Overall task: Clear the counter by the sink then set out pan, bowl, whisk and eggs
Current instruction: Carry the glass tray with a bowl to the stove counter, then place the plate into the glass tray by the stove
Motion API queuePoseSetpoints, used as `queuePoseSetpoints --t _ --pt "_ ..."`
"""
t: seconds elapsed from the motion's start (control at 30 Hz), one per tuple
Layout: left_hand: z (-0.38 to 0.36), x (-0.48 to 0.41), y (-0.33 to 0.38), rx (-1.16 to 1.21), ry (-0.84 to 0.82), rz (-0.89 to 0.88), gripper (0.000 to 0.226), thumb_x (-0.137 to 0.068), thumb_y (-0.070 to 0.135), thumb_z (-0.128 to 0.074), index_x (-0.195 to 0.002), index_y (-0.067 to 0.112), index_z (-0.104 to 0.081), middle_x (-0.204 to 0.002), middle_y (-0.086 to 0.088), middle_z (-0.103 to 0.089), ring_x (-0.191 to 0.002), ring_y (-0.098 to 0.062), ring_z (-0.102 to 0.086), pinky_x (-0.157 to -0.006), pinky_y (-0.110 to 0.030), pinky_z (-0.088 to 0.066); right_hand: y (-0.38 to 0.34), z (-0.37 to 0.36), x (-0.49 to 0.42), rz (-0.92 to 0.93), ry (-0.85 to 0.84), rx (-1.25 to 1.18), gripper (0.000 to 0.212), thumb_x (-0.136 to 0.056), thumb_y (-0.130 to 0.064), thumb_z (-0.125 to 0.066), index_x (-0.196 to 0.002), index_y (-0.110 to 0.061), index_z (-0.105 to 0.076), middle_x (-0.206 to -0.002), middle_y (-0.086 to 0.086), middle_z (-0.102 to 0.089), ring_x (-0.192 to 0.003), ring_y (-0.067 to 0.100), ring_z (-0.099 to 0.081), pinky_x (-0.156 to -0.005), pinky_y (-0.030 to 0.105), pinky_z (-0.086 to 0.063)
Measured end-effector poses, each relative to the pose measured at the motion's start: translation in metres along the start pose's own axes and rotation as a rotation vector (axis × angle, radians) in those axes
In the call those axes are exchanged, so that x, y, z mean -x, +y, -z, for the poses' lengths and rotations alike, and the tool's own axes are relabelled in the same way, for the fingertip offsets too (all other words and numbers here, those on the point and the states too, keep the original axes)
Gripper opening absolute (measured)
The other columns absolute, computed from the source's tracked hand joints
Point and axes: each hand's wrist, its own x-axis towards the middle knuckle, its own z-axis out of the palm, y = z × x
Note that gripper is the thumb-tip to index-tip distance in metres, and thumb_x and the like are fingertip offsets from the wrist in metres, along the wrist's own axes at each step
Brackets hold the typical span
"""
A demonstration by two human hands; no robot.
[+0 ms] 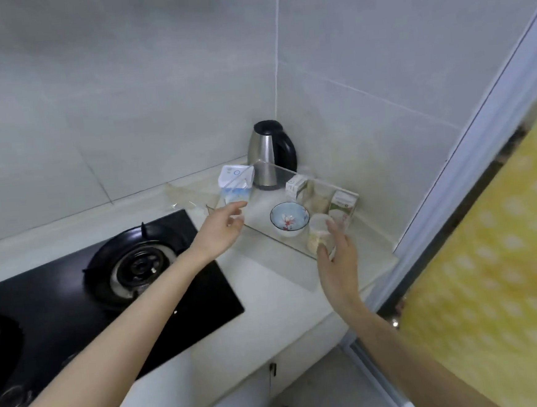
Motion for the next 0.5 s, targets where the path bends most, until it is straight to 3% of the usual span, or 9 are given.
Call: queuePoseSetpoints --t 0.07,0.2,0.33,0.5 --pt "0.009 0.035 0.006 0.007 0.010 -0.002 0.035 -0.097 0.013 -0.048 -0.131 0.016 -0.054 -0.119 -0.005 -0.058 -0.093 -0.014 -0.056 -0.079 -0.015 -0.036 -0.010 0.002 0.022 0.034 -0.059 -0.002 0.047 -0.096 -0.011 -0.046 -0.141 -0.025 -0.041 -0.135 0.004 -0.042 -0.126 0.019 -0.039 -0.094 0.019 -0.032" --pt "0.034 0.110 0.004 -0.010 0.035 0.028 0.033 -0.097 0.019 -0.048 -0.129 0.021 -0.056 -0.115 0.001 -0.061 -0.096 -0.014 -0.058 -0.085 -0.018 -0.038 -0.033 0.000 0.071 0.068 -0.160 -0.019 0.044 -0.095 -0.012 -0.047 -0.137 -0.025 -0.046 -0.133 -0.004 -0.046 -0.123 0.013 -0.044 -0.106 0.034 -0.037" --pt "0.060 0.172 0.001 0.012 0.082 0.097 0.033 -0.097 0.021 -0.048 -0.129 0.023 -0.055 -0.114 0.005 -0.061 -0.101 -0.013 -0.059 -0.087 -0.018 -0.039 -0.059 -0.007 0.108 0.121 -0.276 -0.039 0.044 -0.095 -0.009 -0.047 -0.136 -0.025 -0.047 -0.128 -0.008 -0.051 -0.112 0.009 -0.048 -0.099 0.025 -0.040" --pt "0.088 0.248 -0.002 0.006 0.223 0.196 0.037 -0.098 0.024 -0.047 -0.134 0.022 -0.049 -0.120 0.005 -0.060 -0.101 -0.008 -0.055 -0.086 -0.019 -0.040 -0.087 -0.023 0.154 0.206 -0.460 -0.092 0.044 -0.094 -0.010 -0.049 -0.134 -0.029 -0.047 -0.123 -0.007 -0.054 -0.110 0.014 -0.054 -0.096 0.029 -0.045"
